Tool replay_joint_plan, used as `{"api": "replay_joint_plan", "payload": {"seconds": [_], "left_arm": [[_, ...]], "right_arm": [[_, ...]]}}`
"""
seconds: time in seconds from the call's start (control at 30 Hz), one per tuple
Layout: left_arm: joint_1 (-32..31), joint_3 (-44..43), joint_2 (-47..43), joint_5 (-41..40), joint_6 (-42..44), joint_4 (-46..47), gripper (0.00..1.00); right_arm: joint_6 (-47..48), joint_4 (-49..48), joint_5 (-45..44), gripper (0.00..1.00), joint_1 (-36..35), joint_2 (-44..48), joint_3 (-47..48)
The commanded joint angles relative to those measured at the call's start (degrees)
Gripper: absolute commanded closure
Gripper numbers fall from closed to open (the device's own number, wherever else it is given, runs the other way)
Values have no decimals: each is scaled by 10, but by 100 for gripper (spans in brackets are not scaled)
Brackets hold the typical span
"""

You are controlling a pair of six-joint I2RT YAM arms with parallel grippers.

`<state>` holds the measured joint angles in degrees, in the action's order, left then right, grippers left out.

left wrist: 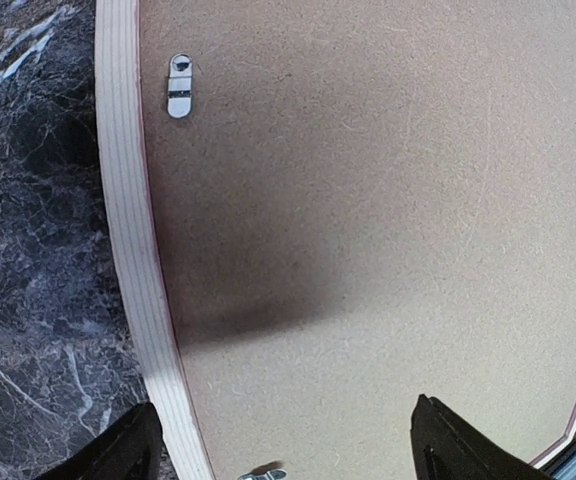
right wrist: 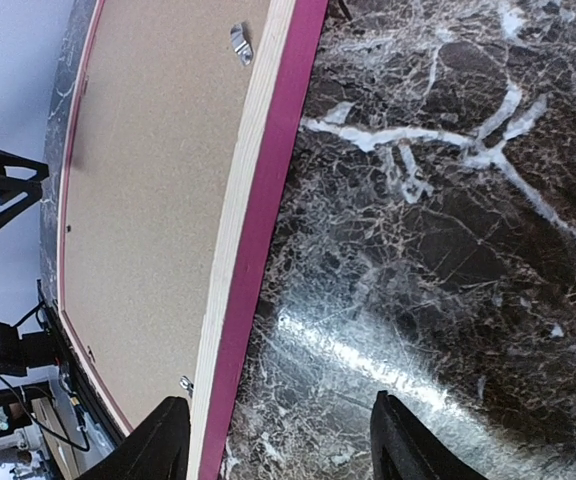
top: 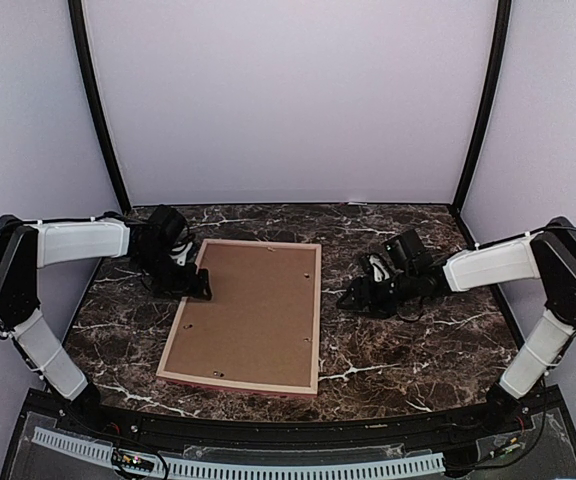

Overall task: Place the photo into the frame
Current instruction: Place the backboard on the frame body, then frame the body at the center of the board.

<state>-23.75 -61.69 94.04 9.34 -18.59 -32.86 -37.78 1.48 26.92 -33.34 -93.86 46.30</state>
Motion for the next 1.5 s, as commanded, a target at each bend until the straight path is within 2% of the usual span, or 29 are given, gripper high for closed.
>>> {"api": "replay_joint_plan", "payload": {"seconds": [0.0,0.17,0.33,0.47,0.77,0.87,1.0,1.2,1.47], "left_arm": [[14,-9,-8,-11,9,10,10],[57,1,2,34,10,44,9],[104,11,19,120,1,81,9],[112,11,44,159,-8,102,8],[111,22,67,191,-23,133,8],[109,27,70,199,-25,138,12],[91,29,70,204,-23,139,16],[31,47,54,193,-42,146,19],[-80,102,-4,162,-114,190,22]], "right_arm": [[9,11,-33,37,-30,-26,29],[7,14,-45,37,-60,-55,57],[4,12,-47,37,-82,-84,83],[4,13,-46,37,-94,-104,103],[-2,7,-47,38,-102,-125,118],[-4,5,-47,38,-102,-125,120],[-8,3,-49,38,-102,-123,120],[-18,6,-66,41,-101,-99,98],[-43,31,-118,43,-101,17,-1]]}}
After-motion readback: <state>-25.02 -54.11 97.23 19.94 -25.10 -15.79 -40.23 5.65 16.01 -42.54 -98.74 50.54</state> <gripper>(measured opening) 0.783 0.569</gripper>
